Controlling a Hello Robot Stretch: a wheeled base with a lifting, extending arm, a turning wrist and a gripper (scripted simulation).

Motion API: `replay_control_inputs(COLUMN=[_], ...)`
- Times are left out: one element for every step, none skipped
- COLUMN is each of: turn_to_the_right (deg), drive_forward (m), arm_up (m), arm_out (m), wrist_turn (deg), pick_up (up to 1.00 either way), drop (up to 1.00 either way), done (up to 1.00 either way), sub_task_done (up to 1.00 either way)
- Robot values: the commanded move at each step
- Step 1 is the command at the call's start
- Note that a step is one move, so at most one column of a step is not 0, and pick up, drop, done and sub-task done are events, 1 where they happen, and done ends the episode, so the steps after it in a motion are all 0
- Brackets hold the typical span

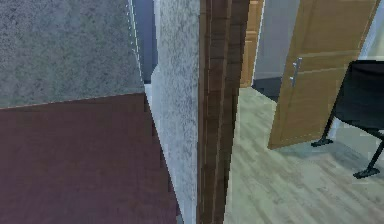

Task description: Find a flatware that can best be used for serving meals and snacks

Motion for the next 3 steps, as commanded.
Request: replay_control_inputs(turn_to_the_right=[0.0,-45.0,-36.0], drive_forward=[0.10,0.00,0.00], arm_up=[0.00,0.00,0.00], arm_out=[0.00,0.00,0.00], wrist_turn=[0.0,0.0,0.0], pick_up=[0.00,0.00,0.00], drop=[0.00,0.00,0.00], done=[0.00,0.00,0.00], sub_task_done=[0.00,0.00,0.00])
